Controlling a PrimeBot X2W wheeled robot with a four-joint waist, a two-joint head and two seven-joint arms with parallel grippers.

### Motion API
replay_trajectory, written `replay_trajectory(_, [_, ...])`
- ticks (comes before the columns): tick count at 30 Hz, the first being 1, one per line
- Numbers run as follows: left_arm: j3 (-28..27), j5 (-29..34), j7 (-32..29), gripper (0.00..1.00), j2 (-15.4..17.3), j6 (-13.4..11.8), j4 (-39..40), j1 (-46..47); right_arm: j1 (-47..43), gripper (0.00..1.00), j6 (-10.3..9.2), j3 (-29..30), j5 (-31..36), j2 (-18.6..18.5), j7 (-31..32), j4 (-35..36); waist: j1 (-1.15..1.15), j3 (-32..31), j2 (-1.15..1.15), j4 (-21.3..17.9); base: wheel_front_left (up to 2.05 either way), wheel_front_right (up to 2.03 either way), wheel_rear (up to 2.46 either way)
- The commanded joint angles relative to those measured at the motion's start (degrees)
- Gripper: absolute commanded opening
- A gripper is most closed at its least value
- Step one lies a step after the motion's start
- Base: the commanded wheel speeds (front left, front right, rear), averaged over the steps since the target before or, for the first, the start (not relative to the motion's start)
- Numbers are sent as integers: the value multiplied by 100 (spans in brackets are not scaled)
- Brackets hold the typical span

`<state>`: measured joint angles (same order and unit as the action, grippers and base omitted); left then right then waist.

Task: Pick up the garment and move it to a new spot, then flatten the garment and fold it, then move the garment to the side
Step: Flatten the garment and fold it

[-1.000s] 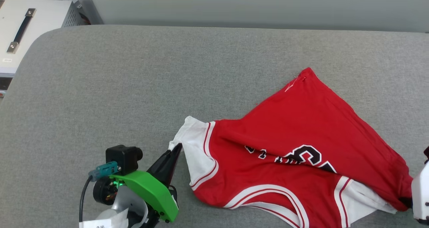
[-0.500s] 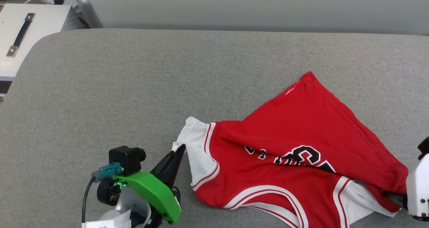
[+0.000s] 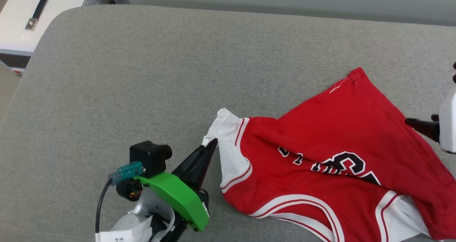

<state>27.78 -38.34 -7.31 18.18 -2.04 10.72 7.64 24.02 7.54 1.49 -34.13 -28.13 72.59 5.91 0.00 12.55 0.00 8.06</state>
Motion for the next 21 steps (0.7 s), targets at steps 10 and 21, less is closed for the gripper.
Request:
replay_trajectory(10, [214,153,2,0,-201,12,193,396,1414,100,-5,-312,592,41,-22,-1282,0,937,0,793,0,0,0])
replay_trajectory(21, [425,242,29,0,-354,112,97,662,1971,100,-5,-624,845,-169,-274,-2116,0,1260,0,1125,0,0,0])
